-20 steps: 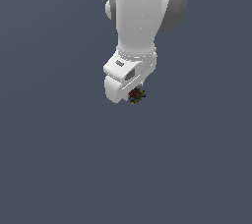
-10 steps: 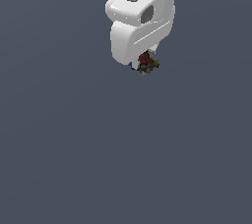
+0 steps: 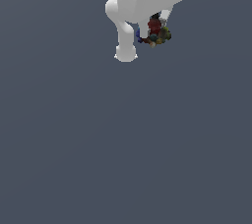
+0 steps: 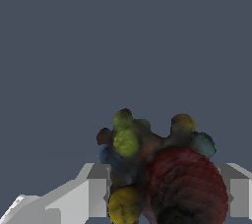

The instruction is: Pick up the object and move it to a goal position.

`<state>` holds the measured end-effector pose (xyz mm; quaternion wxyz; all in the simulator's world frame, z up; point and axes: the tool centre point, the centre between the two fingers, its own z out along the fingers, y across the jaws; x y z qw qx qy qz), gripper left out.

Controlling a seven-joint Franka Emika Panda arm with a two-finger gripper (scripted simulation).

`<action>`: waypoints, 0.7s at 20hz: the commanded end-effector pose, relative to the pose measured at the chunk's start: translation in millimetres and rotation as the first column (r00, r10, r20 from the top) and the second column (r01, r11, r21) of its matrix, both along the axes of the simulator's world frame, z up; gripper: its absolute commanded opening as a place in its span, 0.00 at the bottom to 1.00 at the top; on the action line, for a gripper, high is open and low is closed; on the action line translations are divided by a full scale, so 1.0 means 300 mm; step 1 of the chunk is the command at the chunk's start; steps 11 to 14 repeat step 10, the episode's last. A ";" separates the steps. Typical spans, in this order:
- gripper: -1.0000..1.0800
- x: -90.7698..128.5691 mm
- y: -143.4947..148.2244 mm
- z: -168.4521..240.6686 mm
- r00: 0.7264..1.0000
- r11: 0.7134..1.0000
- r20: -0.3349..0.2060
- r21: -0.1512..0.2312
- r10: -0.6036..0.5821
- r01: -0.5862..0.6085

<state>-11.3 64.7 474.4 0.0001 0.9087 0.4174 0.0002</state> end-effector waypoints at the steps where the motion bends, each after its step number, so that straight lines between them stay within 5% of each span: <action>1: 0.00 -0.004 0.008 0.041 1.000 1.000 0.000 0.000 0.000 0.000; 14: 0.00 -0.005 0.018 0.092 1.000 1.000 0.000 0.000 -0.001 0.001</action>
